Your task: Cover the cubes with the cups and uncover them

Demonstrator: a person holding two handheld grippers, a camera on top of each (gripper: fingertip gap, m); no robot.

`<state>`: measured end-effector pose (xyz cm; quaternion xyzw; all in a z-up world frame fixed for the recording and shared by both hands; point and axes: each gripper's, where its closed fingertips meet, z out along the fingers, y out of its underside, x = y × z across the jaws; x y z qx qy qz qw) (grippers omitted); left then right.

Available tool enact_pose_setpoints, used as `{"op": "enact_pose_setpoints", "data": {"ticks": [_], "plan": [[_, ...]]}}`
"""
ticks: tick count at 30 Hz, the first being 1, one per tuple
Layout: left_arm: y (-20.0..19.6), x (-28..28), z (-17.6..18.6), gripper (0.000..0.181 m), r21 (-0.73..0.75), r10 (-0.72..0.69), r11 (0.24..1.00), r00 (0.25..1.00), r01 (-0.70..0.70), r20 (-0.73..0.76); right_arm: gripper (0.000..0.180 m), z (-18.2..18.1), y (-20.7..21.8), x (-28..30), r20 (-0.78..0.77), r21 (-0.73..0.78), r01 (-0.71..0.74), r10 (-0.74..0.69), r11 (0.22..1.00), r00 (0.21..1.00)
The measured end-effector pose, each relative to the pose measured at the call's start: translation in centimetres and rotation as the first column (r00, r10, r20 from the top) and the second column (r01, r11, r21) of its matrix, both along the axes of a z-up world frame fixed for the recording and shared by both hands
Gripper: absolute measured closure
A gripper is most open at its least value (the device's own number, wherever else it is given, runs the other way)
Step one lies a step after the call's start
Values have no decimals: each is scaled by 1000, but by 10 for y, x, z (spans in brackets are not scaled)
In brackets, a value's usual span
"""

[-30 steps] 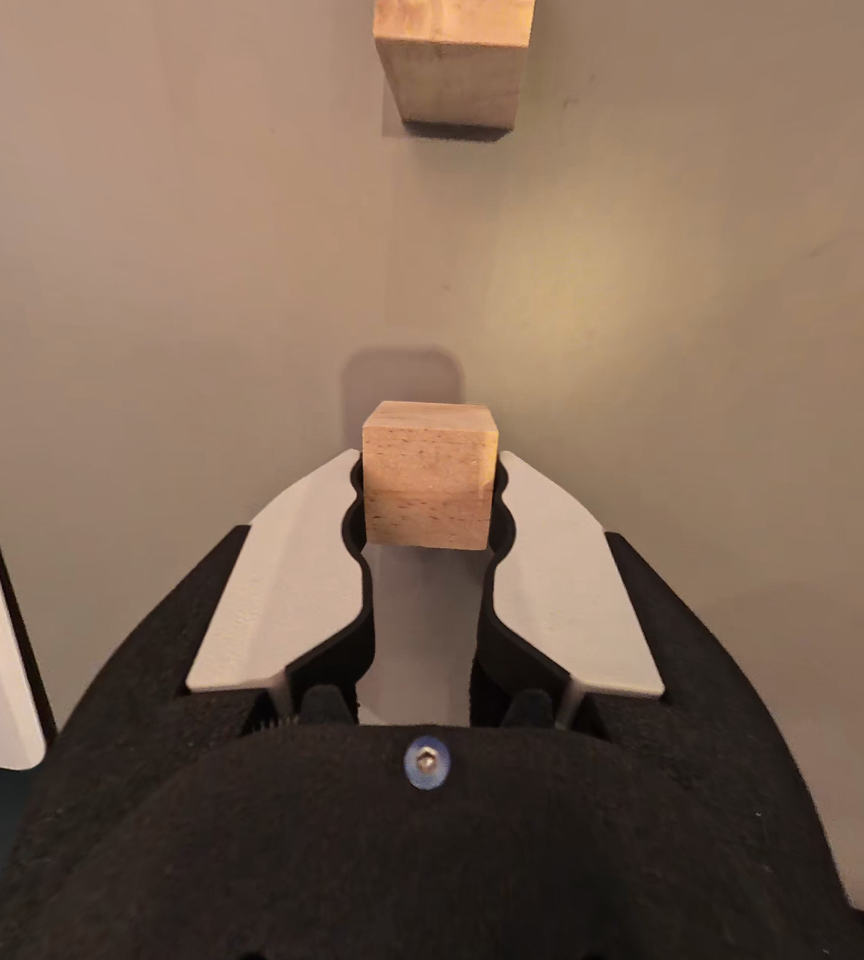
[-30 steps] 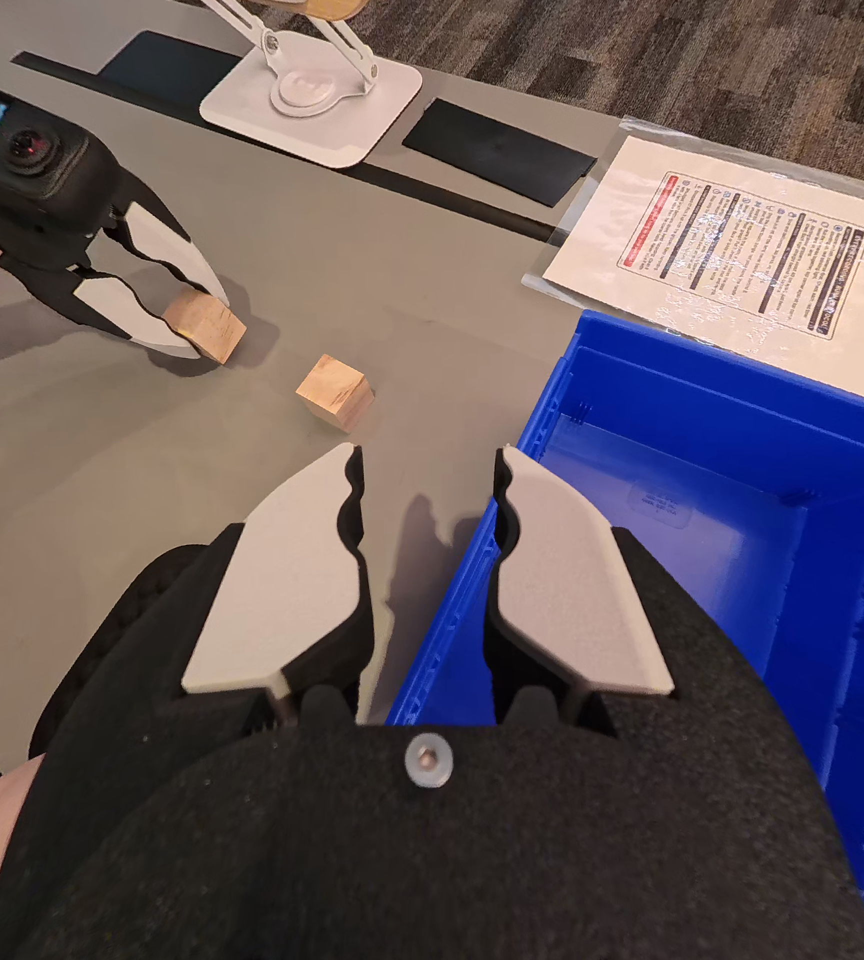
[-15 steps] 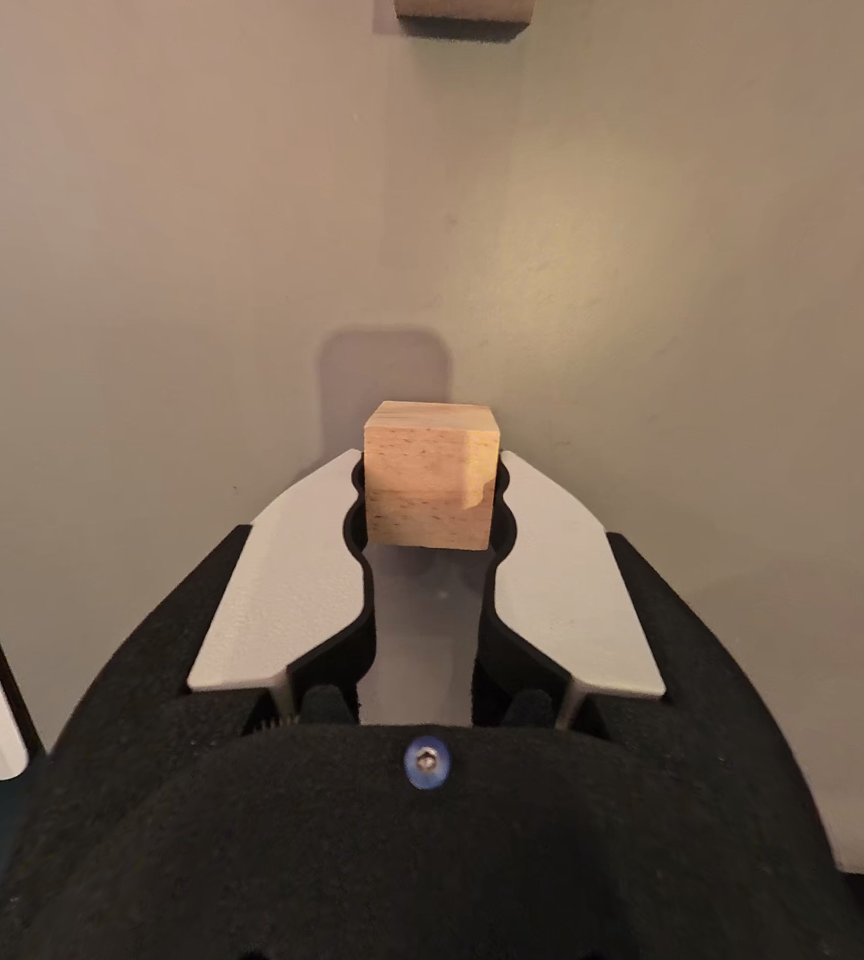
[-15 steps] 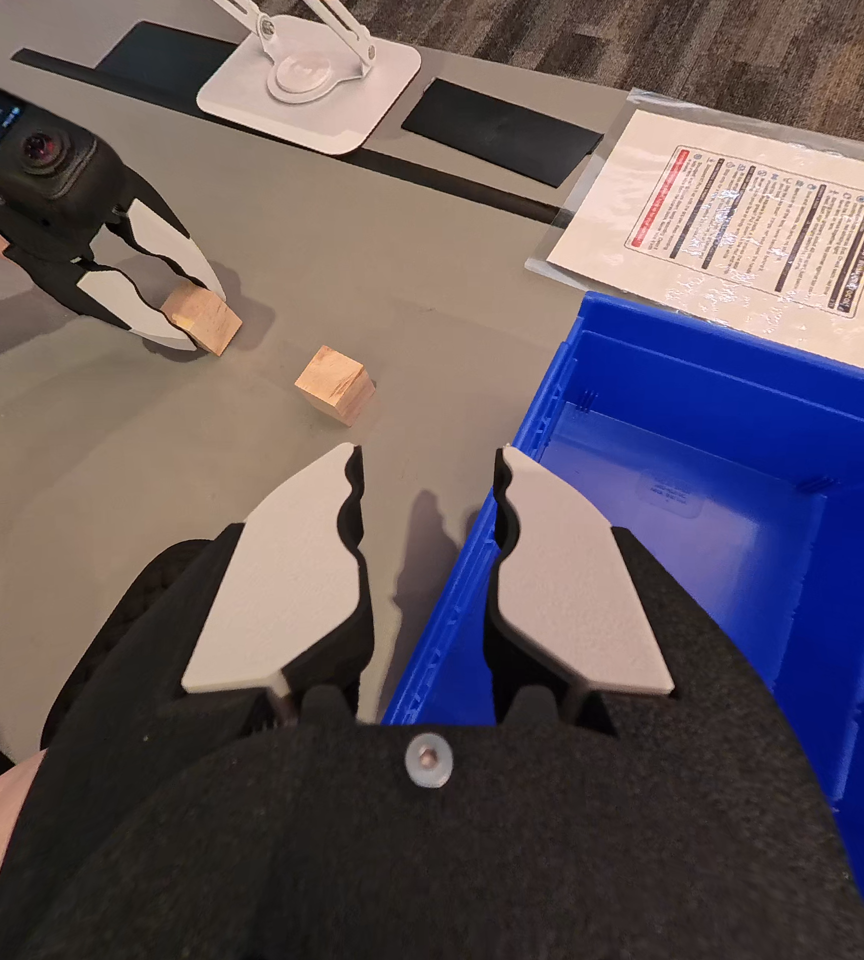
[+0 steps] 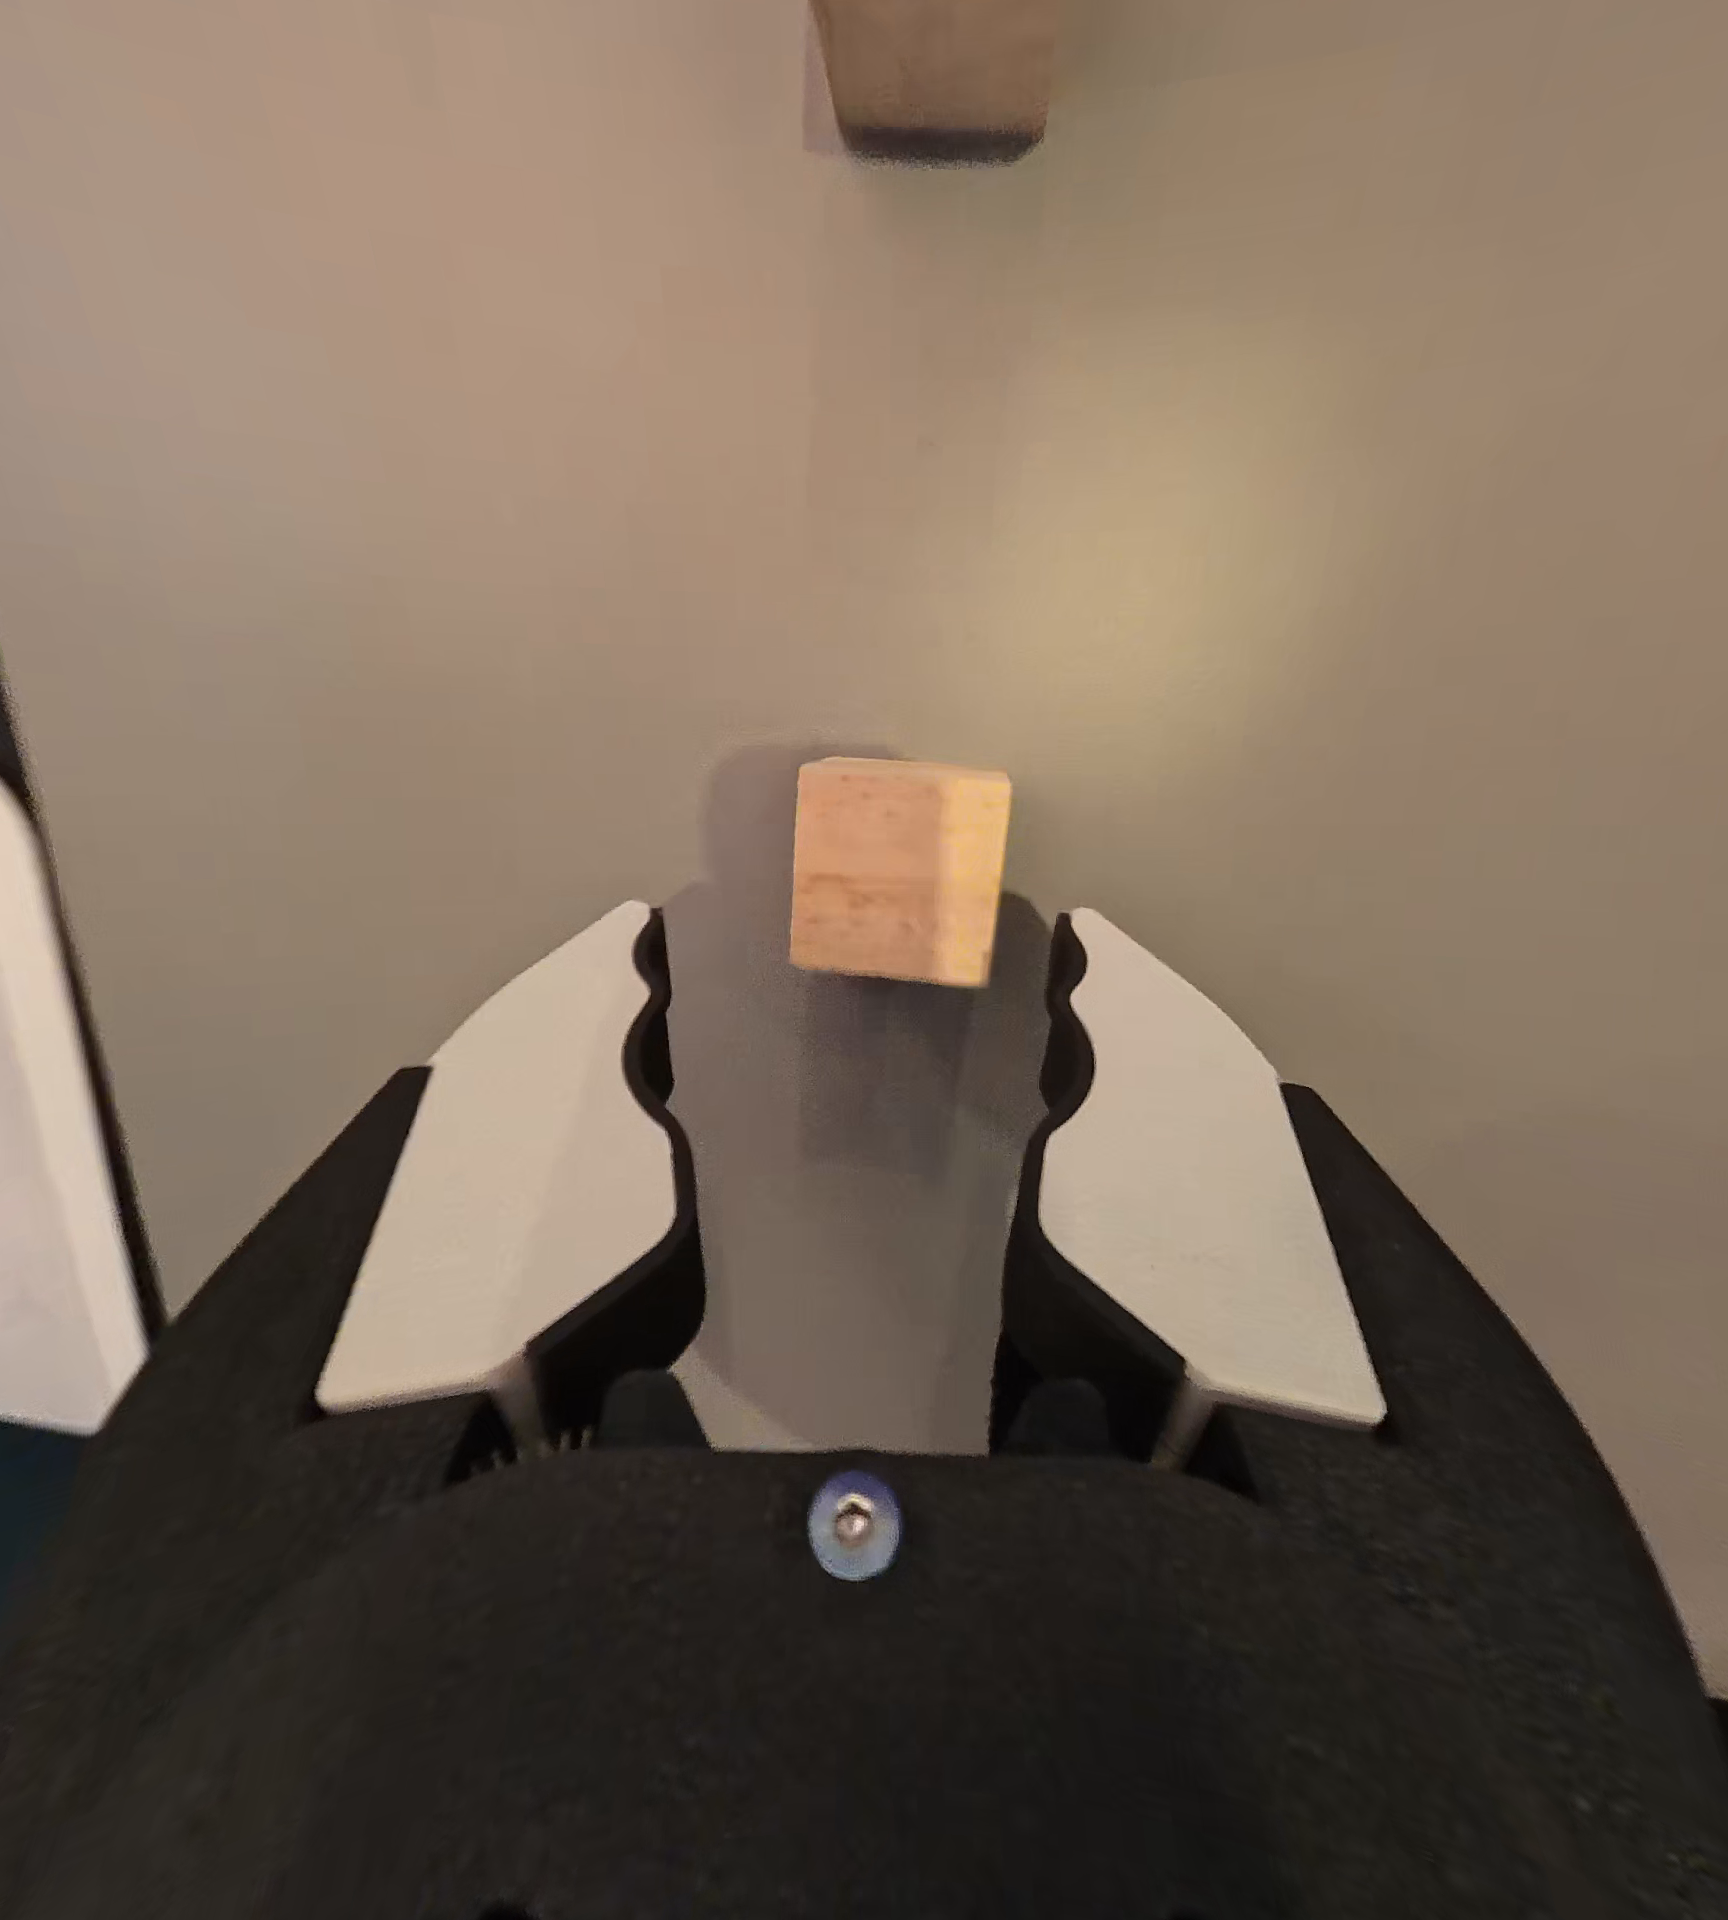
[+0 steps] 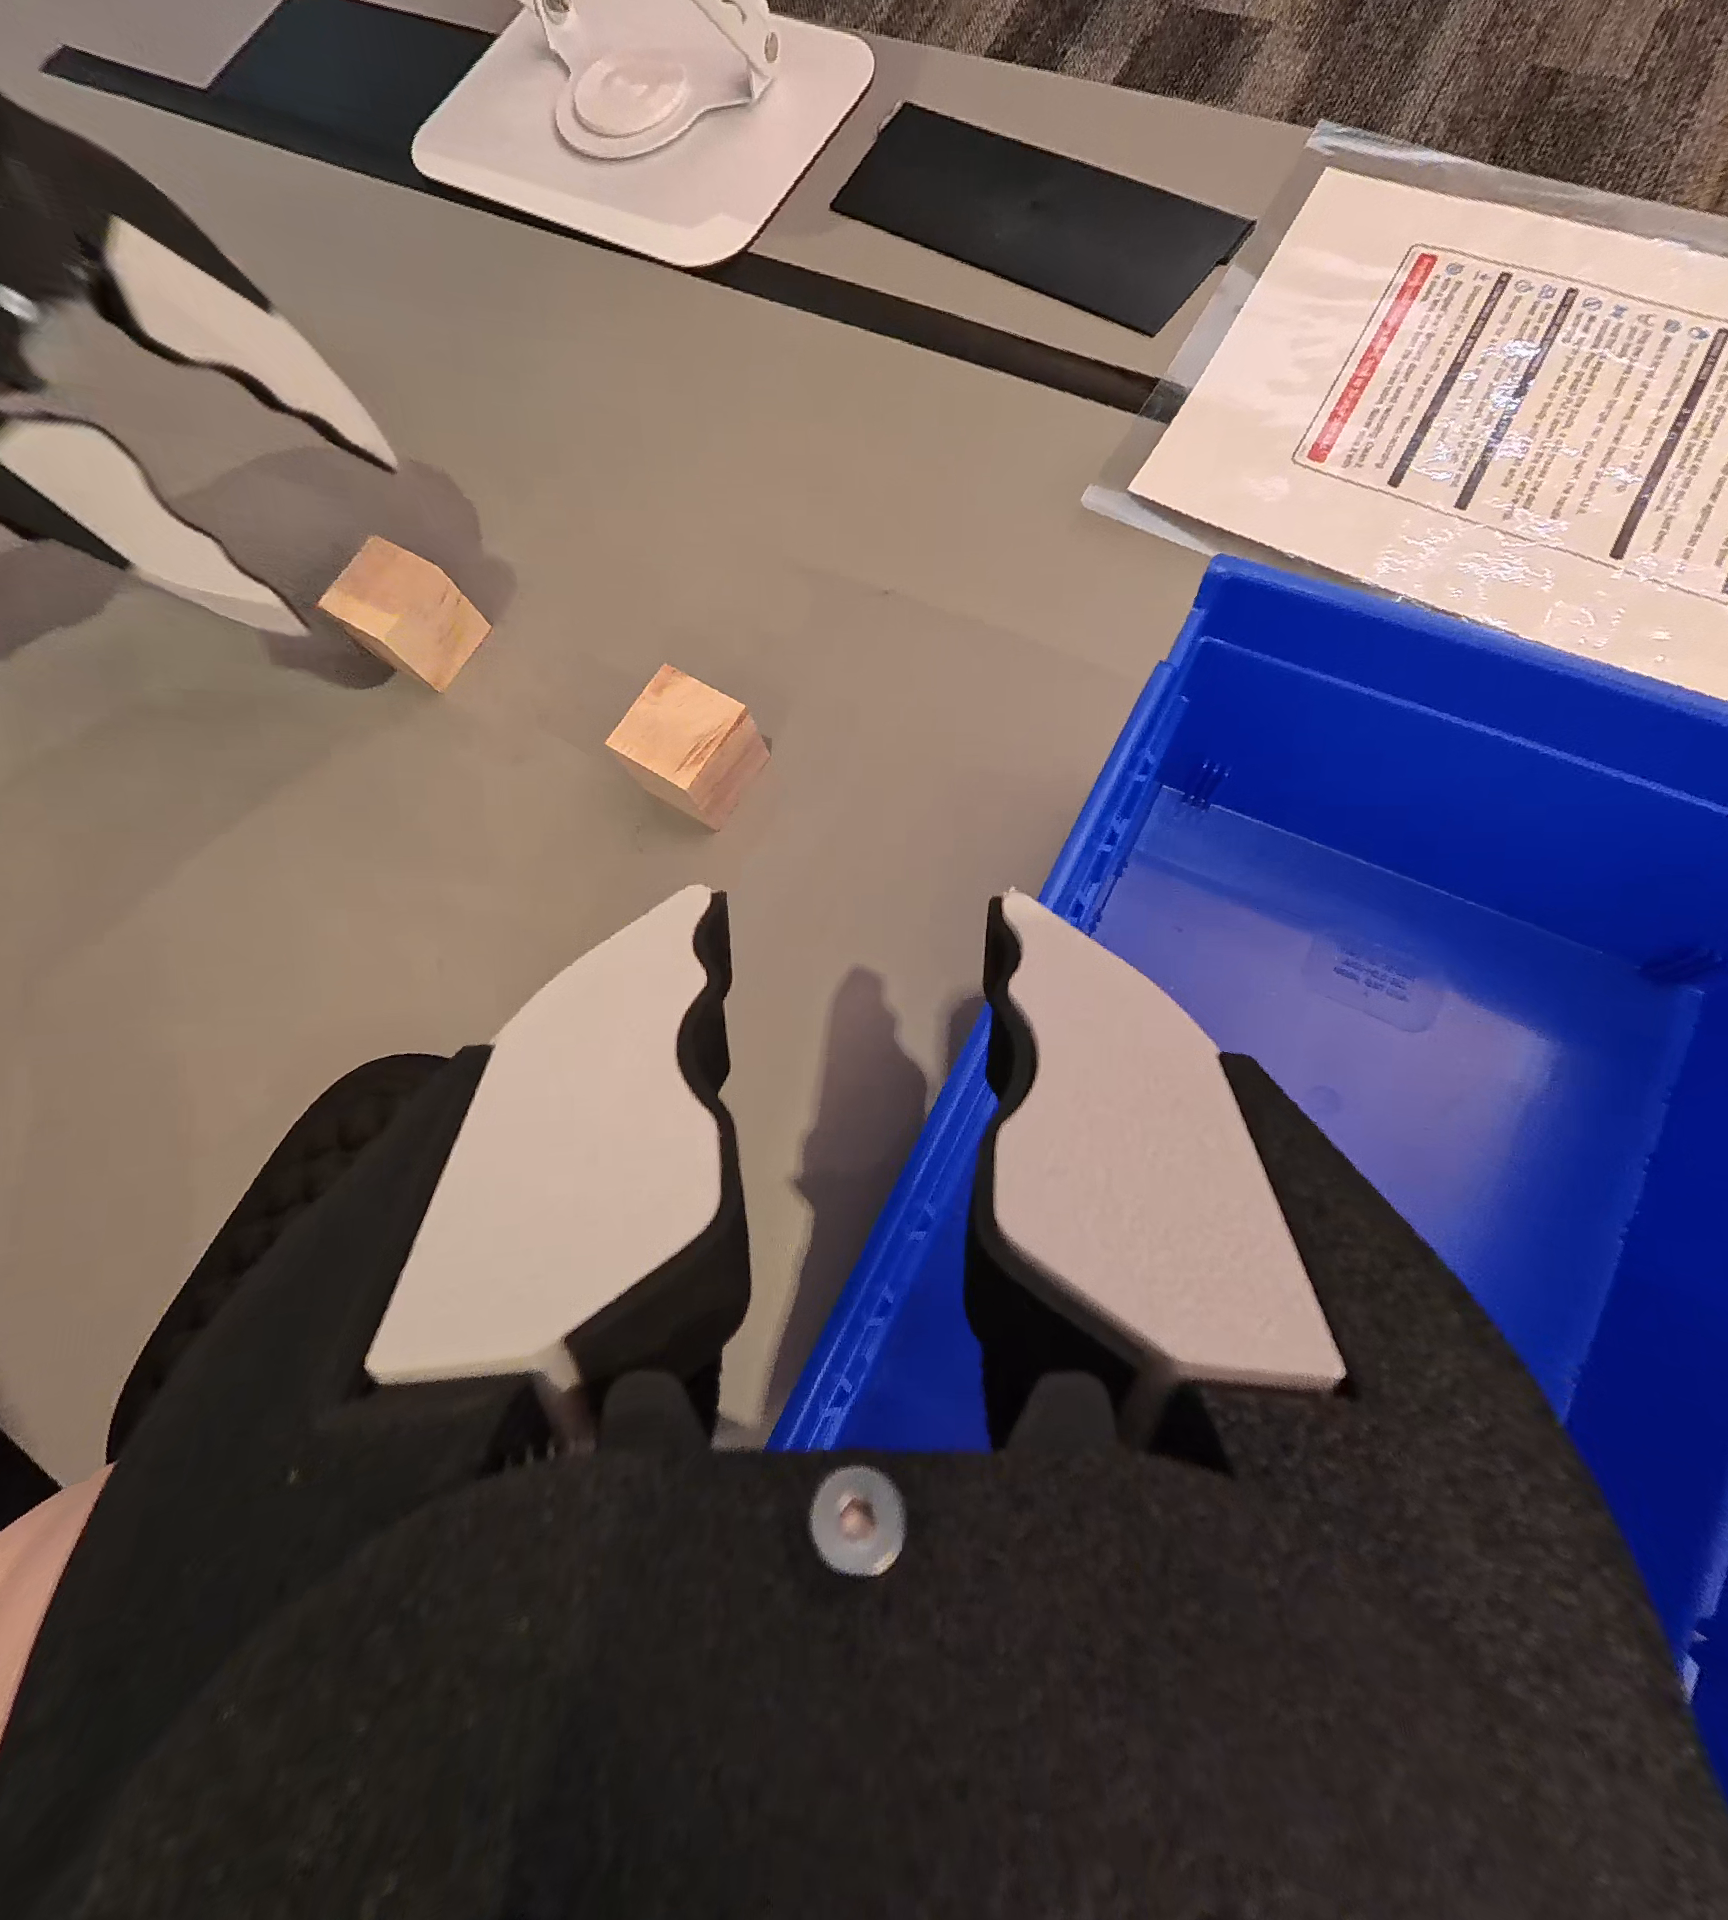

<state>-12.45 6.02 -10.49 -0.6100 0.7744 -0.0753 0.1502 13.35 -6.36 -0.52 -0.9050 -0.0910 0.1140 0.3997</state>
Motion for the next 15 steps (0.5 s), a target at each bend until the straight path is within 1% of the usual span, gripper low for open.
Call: {"op": "enact_pose_setpoints", "data": {"ticks": [2,4,6,7,8,10,12,14,15], "plan": [[-4,-8,33,113,23,13,1000,996,-15,87,133,0,-1,0,1,1,-1,1,1000,1000],[-5,-28,72,115,74,51,995,983,-65,176,133,0,-1,0,0,2,-2,2,1000,1000],[-2,-62,107,114,143,105,979,963,-143,247,133,0,0,-1,0,1,-3,3,1000,1000],[3,-85,122,119,197,148,959,951,-205,272,133,0,0,-1,1,-1,-6,6,1000,1000],[5,-113,132,120,242,188,935,940,-260,284,133,0,0,-2,2,-2,-11,11,1000,1000],[7,-177,144,123,314,276,875,913,-368,301,133,1,1,-5,5,0,-22,22,1000,1000],[9,-247,149,127,379,383,792,873,-478,301,133,2,3,-7,9,3,-30,30,1000,1000],[10,-319,147,130,414,506,705,817,-576,275,134,2,5,-9,21,-6,-32,32,999,999],[9,-352,143,130,403,572,669,779,-625,259,134,2,5,-10,28,-13,-35,35,999,999]]}}
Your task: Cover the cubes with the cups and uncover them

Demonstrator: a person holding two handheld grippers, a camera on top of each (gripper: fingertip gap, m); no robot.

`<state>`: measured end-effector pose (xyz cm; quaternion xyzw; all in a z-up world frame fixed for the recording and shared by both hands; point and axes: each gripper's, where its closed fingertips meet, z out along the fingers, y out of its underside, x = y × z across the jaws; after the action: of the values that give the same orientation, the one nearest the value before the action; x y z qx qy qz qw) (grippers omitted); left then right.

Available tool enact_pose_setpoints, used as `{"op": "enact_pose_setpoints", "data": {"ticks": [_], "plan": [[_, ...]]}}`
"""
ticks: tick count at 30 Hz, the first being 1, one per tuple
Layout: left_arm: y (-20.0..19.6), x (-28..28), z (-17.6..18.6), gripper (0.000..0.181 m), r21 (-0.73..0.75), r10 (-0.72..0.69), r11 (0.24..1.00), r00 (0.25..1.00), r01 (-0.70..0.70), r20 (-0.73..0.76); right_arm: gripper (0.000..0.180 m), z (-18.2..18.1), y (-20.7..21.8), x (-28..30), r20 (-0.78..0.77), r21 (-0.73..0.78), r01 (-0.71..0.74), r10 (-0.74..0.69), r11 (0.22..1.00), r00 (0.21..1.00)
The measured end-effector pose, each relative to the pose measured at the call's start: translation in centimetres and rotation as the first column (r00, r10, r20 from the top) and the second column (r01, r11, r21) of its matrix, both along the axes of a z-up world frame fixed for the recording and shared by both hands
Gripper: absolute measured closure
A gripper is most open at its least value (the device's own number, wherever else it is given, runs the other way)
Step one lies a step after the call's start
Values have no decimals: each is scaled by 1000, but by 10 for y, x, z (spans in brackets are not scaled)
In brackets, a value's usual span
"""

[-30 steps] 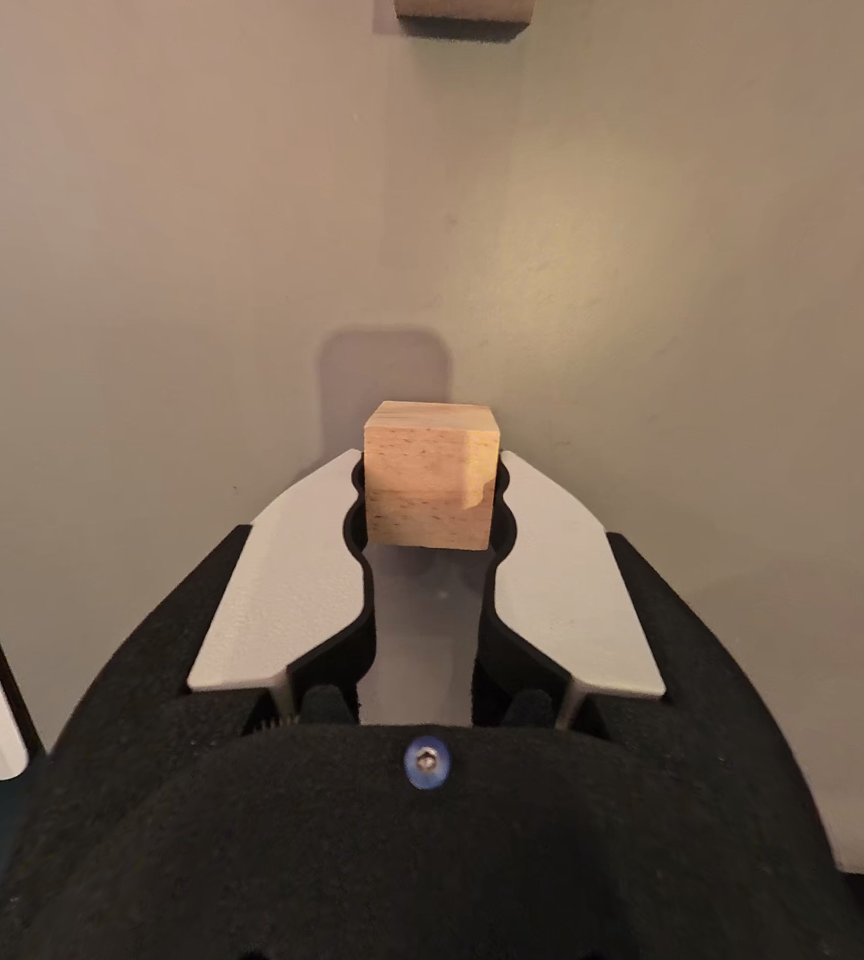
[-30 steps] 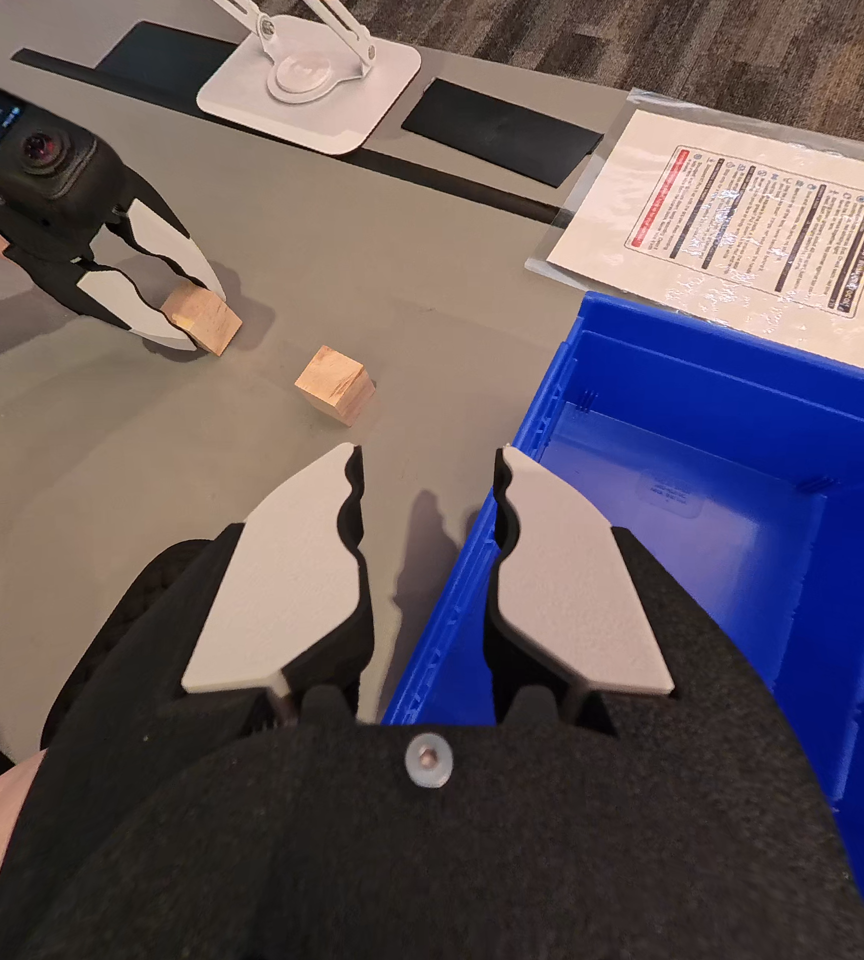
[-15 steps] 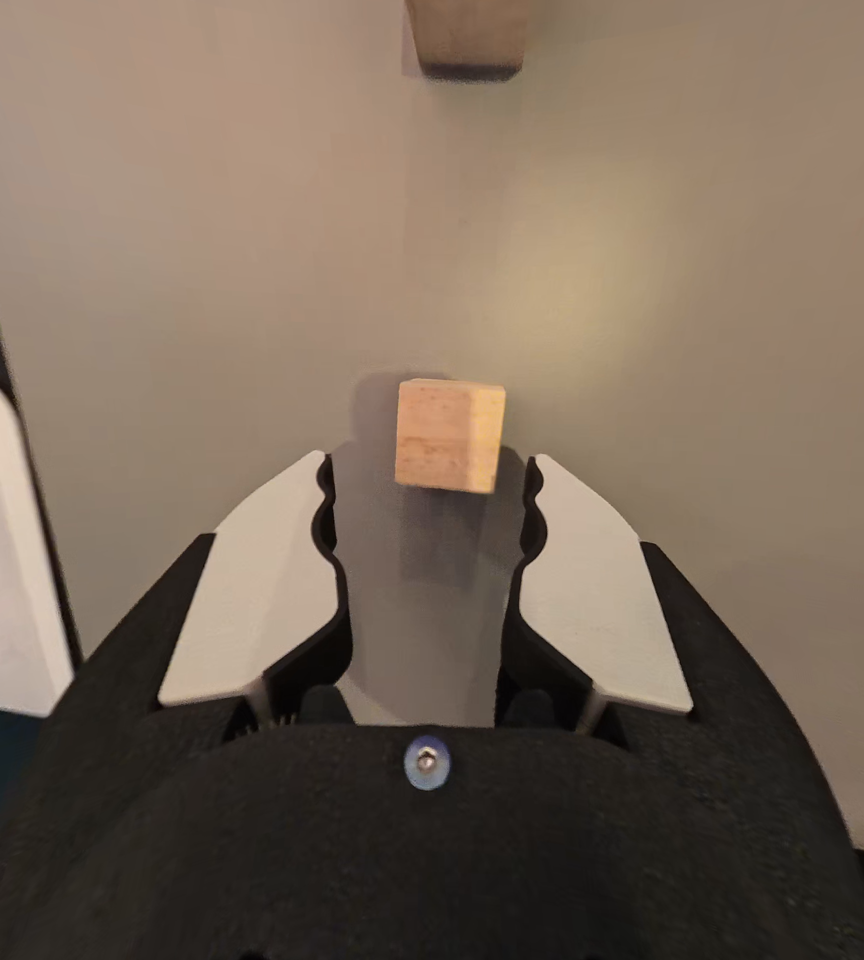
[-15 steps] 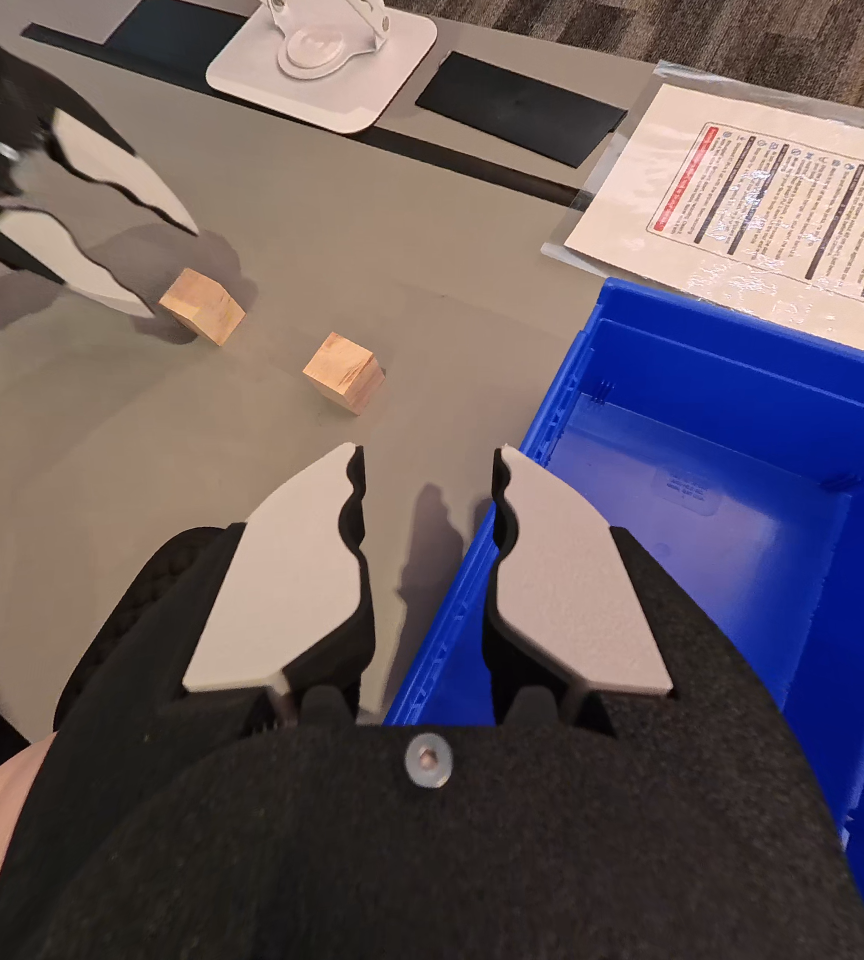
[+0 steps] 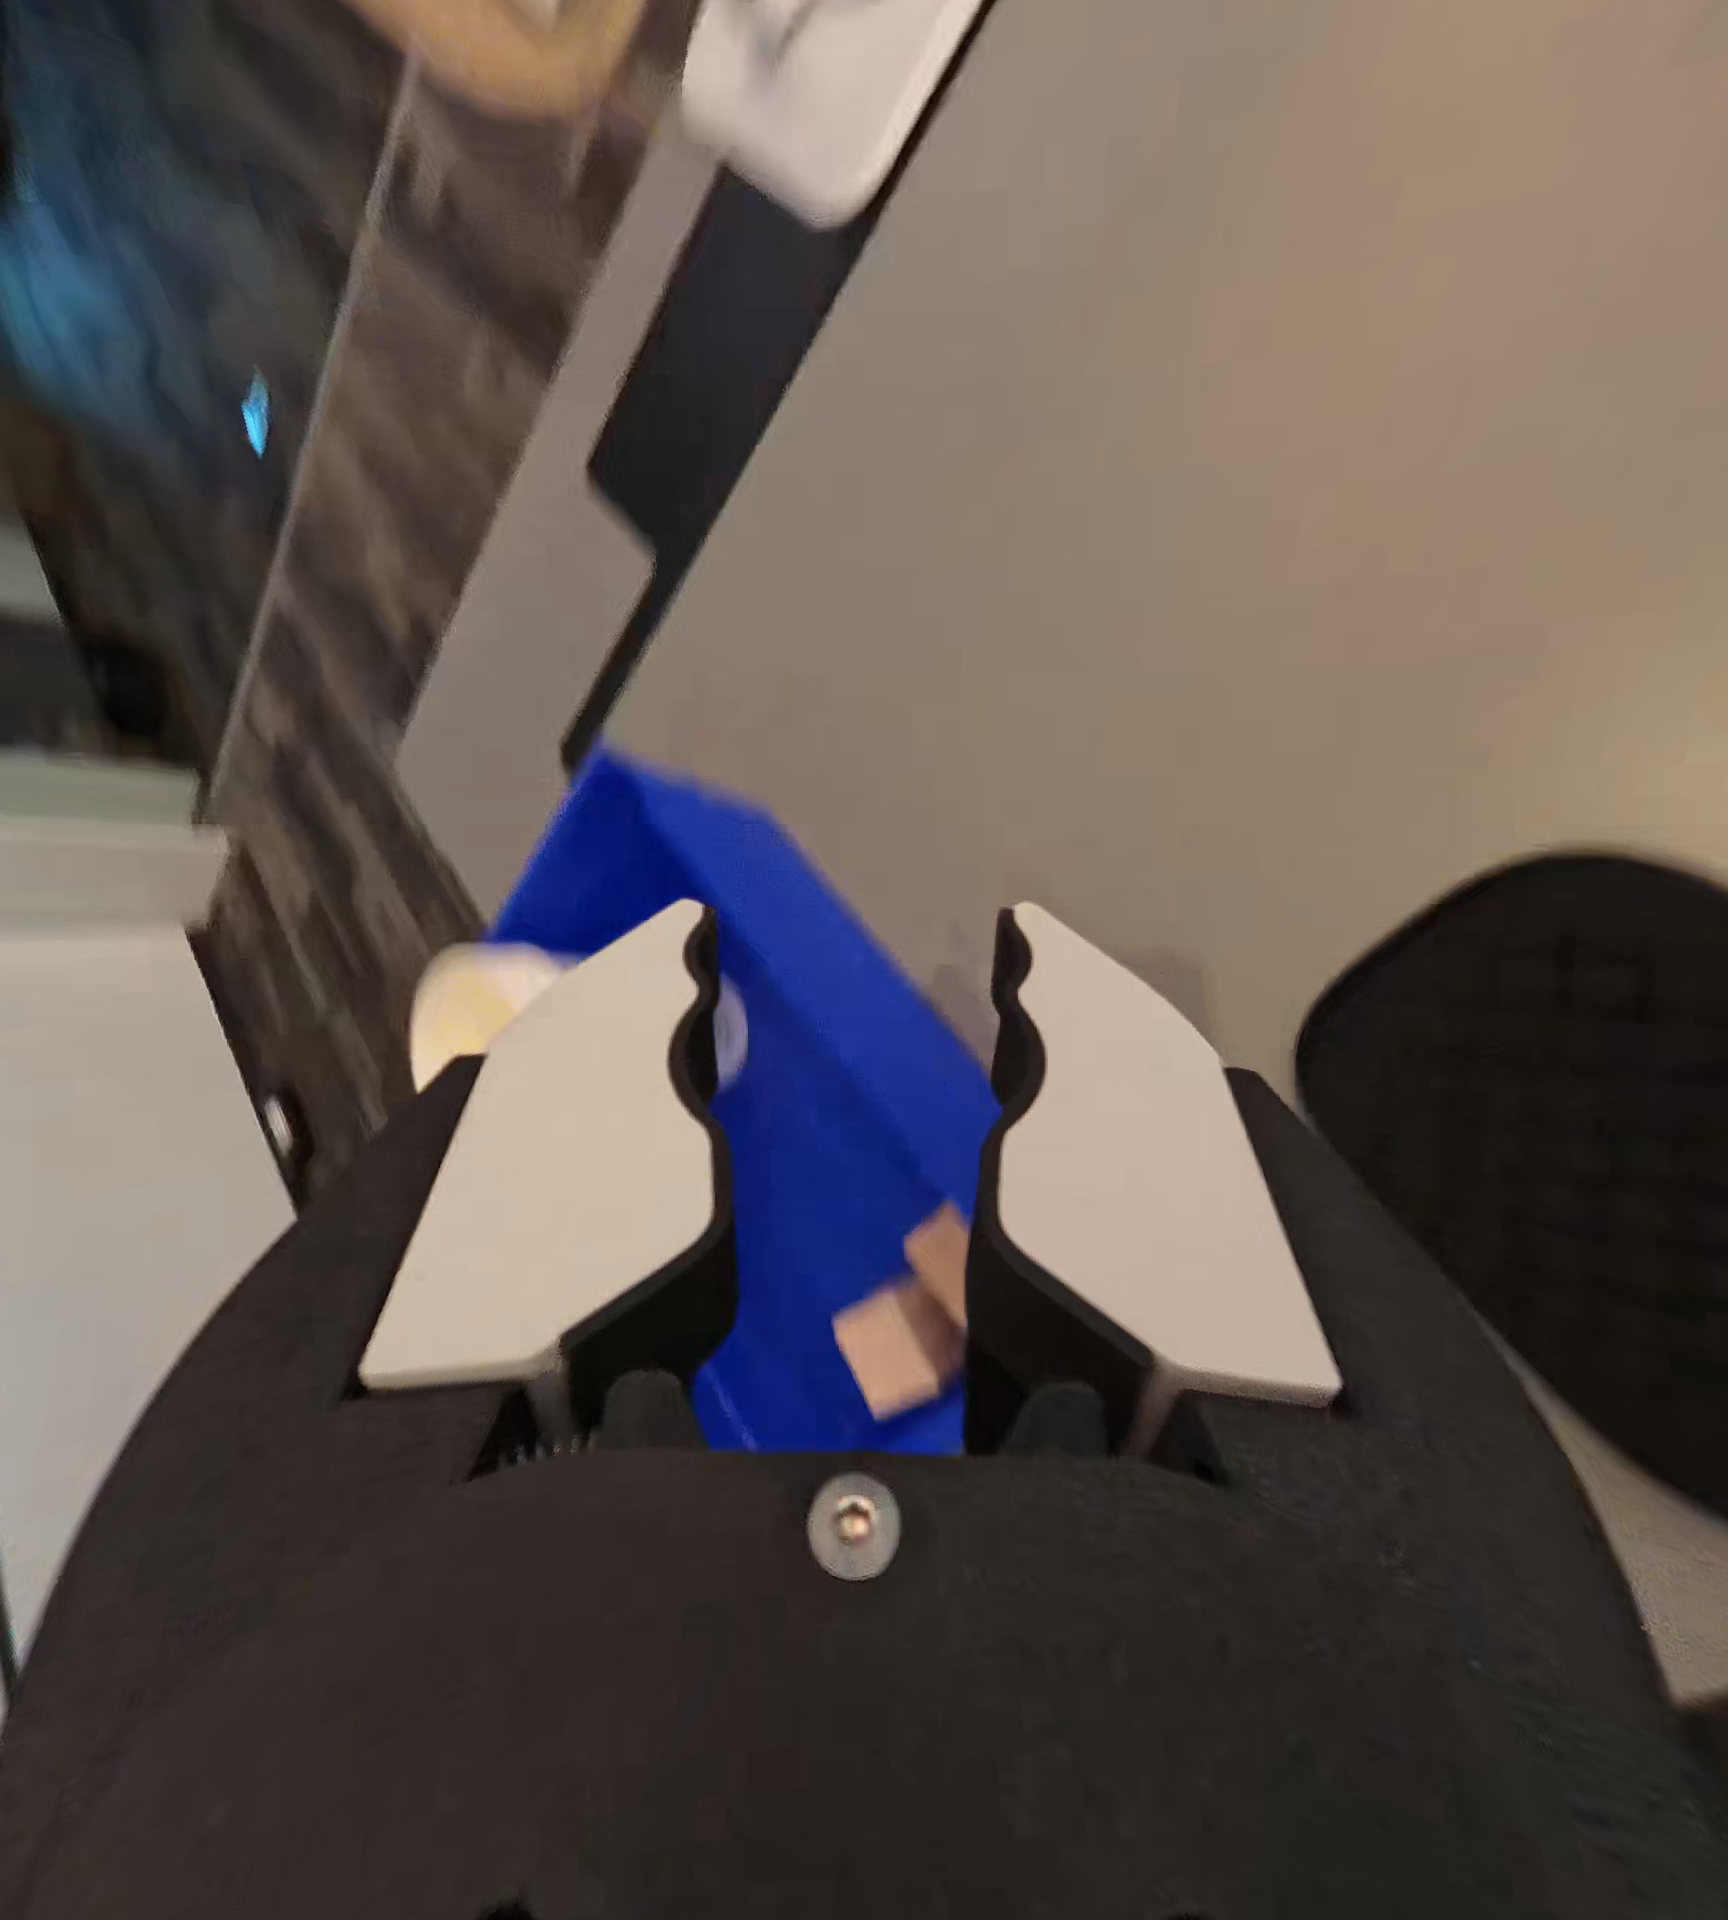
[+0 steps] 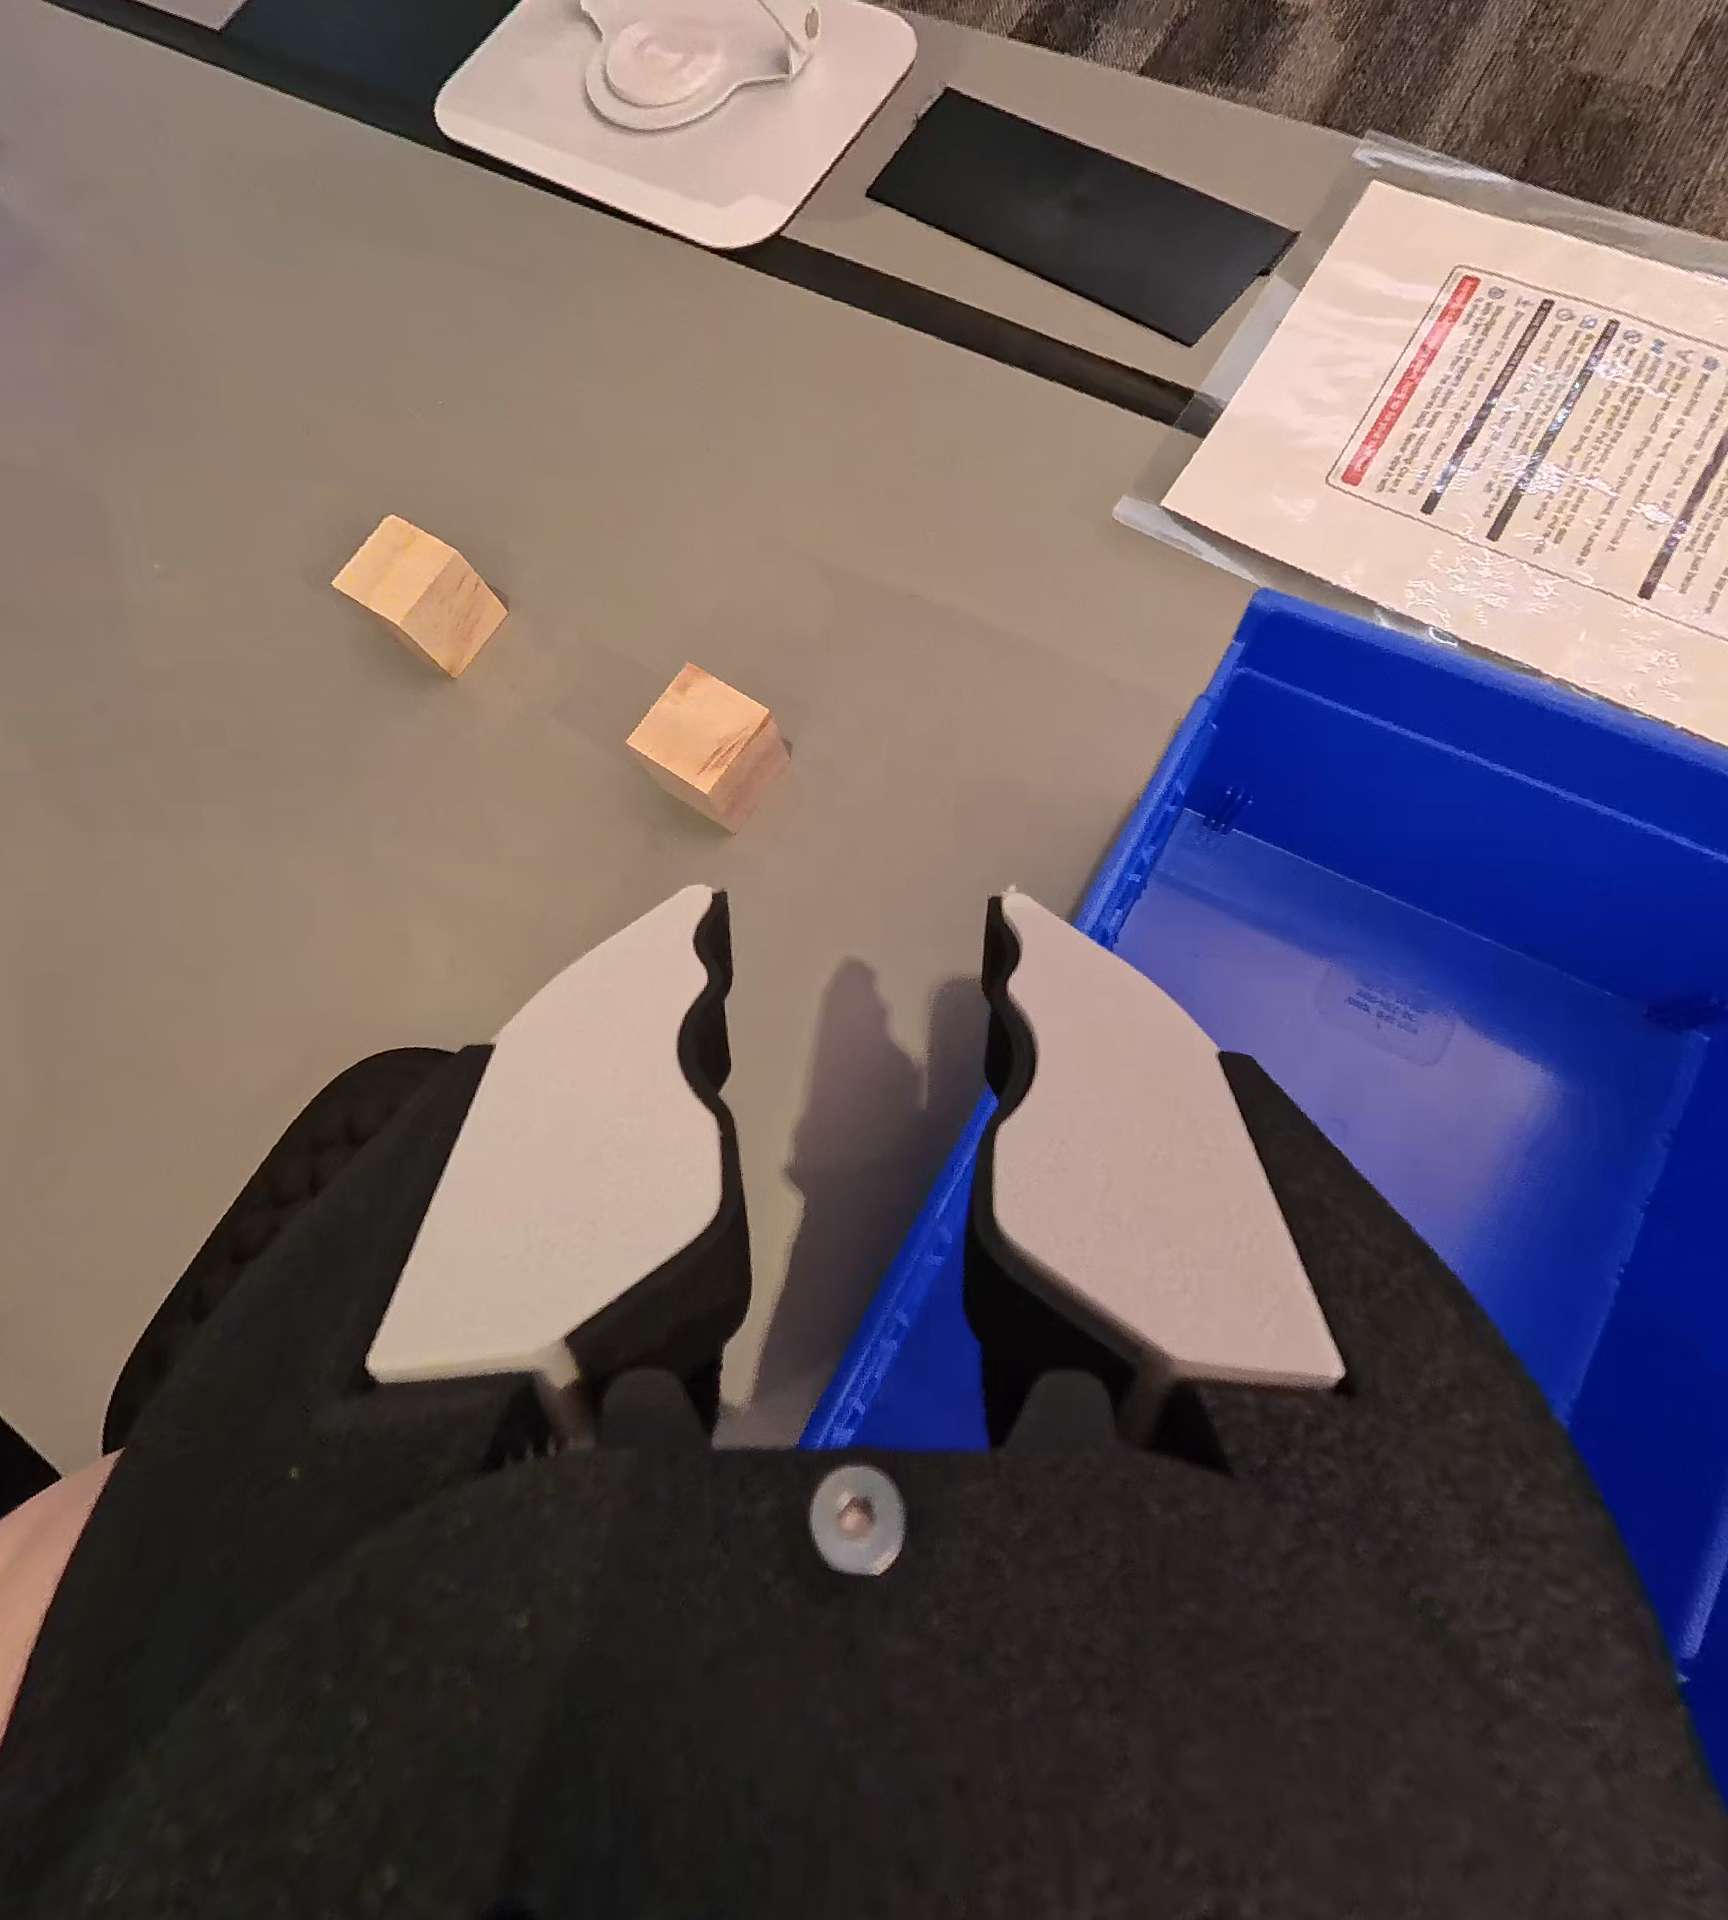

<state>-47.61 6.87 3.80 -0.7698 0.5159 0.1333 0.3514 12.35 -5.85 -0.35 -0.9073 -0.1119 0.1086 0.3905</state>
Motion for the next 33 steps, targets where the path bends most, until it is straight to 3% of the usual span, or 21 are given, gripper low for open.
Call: {"op": "enact_pose_setpoints", "data": {"ticks": [6,9,12,15,24,28,33], "plan": [[-6,-161,-62,128,-178,405,893,910,-414,-87,134,1,4,-7,27,-15,-20,20,1000,999],[-4,-192,-98,124,-311,564,782,826,-541,-20,133,0,4,-6,33,-24,-13,13,1000,999],[-6,-195,-123,120,-451,637,699,770,-554,40,133,-2,2,-3,34,-36,-3,4,999,999],[-8,-195,-137,117,-515,655,658,755,-549,30,133,-4,1,-1,26,-39,10,-9,999,1000],[-8,-204,-166,116,-526,637,592,754,-610,-159,134,-10,-1,1,19,-59,17,-16,998,1000],[-8,-197,-168,135,-569,628,574,763,-589,-155,134,-9,-1,1,20,-60,18,-17,998,1000],[-4,-200,-167,137,-547,611,594,773,-591,-172,134,-10,0,2,21,-65,14,-13,998,1000]]}}
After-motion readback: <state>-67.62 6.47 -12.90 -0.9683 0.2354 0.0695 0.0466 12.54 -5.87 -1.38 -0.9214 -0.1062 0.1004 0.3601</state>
